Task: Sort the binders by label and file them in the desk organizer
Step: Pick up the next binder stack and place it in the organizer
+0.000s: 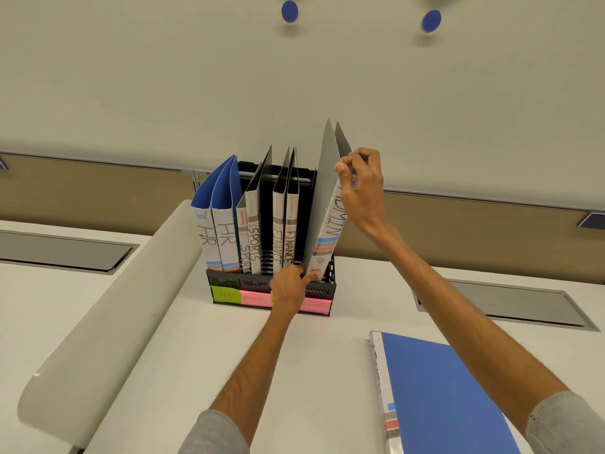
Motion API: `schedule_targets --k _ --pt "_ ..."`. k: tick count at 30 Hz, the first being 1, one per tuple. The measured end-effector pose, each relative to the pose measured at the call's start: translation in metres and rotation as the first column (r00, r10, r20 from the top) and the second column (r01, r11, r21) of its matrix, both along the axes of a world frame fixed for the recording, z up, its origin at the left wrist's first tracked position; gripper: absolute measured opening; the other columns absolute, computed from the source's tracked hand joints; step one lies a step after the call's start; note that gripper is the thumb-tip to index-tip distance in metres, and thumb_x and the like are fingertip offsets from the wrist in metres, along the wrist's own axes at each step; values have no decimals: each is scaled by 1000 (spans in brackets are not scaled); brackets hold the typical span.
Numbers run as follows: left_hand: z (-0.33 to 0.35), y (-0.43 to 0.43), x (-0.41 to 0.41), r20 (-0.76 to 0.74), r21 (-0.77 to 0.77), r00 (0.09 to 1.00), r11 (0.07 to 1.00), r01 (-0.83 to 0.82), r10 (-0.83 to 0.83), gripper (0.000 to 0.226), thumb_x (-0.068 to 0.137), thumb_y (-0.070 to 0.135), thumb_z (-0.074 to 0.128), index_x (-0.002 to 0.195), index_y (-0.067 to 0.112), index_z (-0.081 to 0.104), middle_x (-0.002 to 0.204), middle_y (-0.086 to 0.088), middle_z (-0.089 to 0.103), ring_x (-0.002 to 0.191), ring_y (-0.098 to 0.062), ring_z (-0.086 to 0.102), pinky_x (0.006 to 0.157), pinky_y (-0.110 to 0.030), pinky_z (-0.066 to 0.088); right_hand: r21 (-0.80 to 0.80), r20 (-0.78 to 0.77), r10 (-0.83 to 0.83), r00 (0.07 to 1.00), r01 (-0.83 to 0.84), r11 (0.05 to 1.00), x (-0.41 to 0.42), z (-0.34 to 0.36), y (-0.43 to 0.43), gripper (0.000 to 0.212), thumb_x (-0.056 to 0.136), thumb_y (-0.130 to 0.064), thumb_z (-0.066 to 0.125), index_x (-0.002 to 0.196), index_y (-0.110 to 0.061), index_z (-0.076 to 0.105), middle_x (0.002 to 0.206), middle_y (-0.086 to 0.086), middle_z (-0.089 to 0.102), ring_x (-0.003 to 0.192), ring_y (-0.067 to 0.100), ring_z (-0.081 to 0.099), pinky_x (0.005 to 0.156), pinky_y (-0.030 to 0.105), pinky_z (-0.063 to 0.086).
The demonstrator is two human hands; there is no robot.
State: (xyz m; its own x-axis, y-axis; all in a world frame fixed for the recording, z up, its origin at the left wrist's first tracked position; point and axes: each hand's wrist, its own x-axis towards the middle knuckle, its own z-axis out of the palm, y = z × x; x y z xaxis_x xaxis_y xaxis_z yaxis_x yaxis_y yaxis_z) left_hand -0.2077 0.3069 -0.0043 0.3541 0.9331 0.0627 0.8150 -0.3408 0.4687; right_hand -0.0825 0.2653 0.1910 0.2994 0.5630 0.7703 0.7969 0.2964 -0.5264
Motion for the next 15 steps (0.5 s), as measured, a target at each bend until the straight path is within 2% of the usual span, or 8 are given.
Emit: schedule_targets --k 3,6,8,10,13,15 --pt "2 0 3 -113 -21 993 1000 15 -17 55 88 63 51 95 12 71 91 -9 70 87 -26 67 74 -34 51 -51 14 35 999 -35 998 -1 -6 5 19 95 -17 54 94 -1 65 113 9 44 99 14 50 82 5 42" --pt "-4 -6 8 -136 -13 991 1000 9 -10 50 90 58 53 103 12 69 100 -8 71 94 -26 66 76 -34 48 -74 55 49 997 -45 996 -7 -20 10 16 95 -15 56 96 -2 65 115 11 45 102 12 49 84 9 45" --pt "-6 -5 7 -122 21 992 999 24 -21 50 91 56 54 114 12 61 107 -9 70 99 -29 65 79 -37 49 -62 42 47 998 -44 997 -8 -24 12 16 95 -17 57 95 -3 65 116 11 45 103 12 49 84 10 46" --pt "-5 -6 6 -88 47 996 999 21 -17 59 87 62 55 120 12 53 108 -10 69 101 -31 65 81 -39 50 -64 34 46 998 -44 997 -6 -25 13 16 95 -18 57 95 -5 65 117 10 45 103 12 49 86 14 48" --pt "-4 -16 11 25 16 994 994 -105 104 80 73 80 53 114 12 55 102 -8 69 97 -30 66 81 -38 52 -89 32 96 995 -93 992 -10 -22 14 14 94 -18 57 95 -7 65 121 10 43 109 14 48 89 14 47" --pt "-3 -23 19 56 13 978 979 -202 201 84 67 84 55 107 11 57 97 -7 69 93 -29 67 77 -36 51 -124 21 134 991 -130 984 -14 -18 15 12 94 -15 57 100 -8 65 127 10 41 118 16 46 94 15 47"
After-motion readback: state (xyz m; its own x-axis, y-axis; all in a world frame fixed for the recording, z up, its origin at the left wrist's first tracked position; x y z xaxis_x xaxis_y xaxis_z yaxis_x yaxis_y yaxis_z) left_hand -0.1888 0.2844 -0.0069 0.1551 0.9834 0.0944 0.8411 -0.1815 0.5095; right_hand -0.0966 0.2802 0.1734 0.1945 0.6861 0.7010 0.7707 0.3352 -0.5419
